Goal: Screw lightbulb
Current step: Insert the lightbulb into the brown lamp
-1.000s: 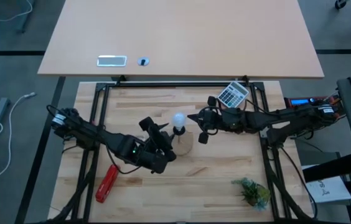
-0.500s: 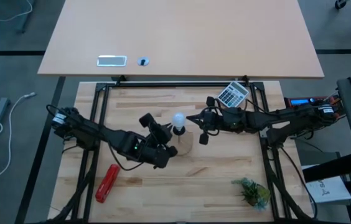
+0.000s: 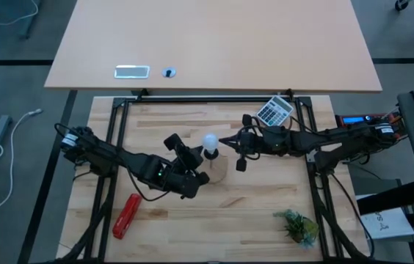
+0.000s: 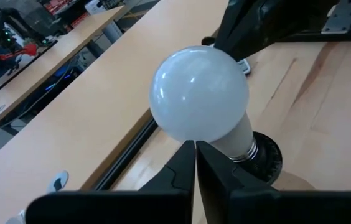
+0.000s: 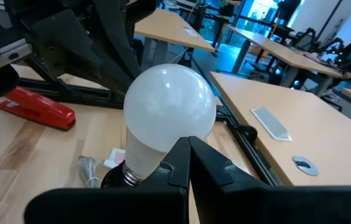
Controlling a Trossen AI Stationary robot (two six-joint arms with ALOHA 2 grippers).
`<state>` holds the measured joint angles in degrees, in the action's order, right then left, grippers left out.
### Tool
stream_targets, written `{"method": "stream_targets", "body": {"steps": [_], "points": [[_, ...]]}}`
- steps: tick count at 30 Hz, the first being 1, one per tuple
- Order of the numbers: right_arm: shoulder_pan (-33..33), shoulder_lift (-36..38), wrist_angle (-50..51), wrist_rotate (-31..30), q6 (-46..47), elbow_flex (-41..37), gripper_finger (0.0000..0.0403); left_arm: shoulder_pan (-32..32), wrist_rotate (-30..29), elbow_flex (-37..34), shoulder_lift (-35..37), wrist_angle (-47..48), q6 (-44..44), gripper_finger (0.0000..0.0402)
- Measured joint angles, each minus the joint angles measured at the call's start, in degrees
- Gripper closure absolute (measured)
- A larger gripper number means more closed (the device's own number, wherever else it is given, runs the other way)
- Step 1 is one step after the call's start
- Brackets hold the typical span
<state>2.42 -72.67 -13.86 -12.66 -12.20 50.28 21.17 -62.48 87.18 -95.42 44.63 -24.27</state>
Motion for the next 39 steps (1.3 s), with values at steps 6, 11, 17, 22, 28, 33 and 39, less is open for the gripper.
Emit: {"method": "stream_targets", "body": {"steps": [6,11,17,22,28,33,39], "points": [[0.4,-0.5,0.0,0.5,-1.2,0.0,0.0403,0.0,0.6,0.0,0.0,0.2,0.0,0.04],[0.6,-0.5,-0.1,0.7,-2.3,0.0,0.0403,0.0,0.9,-0.1,0.0,0.2,0.8,0.04],[0.8,-0.7,0.7,2.3,-2.9,0.0,0.0403,0.0,0.0,-3.2,0.0,-1.4,1.1,0.04],[1.4,-0.7,0.7,3.7,-3.0,0.0,0.0403,0.1,-1.5,-6.9,-0.1,-4.2,1.4,0.04],[1.3,-0.7,1.6,-0.7,-2.4,0.0,0.0403,0.3,-1.6,-8.7,-0.1,-5.9,2.8,0.0401],[0.9,-0.7,1.5,-5.2,-2.6,0.0,0.0403,0.8,-1.6,-8.2,0.2,-5.3,2.8,0.0398],[-0.6,-0.7,0.8,-5.2,-2.9,0.0,0.0403,1.7,-4.5,-8.6,4.2,-4.9,1.2,0.04]]}}
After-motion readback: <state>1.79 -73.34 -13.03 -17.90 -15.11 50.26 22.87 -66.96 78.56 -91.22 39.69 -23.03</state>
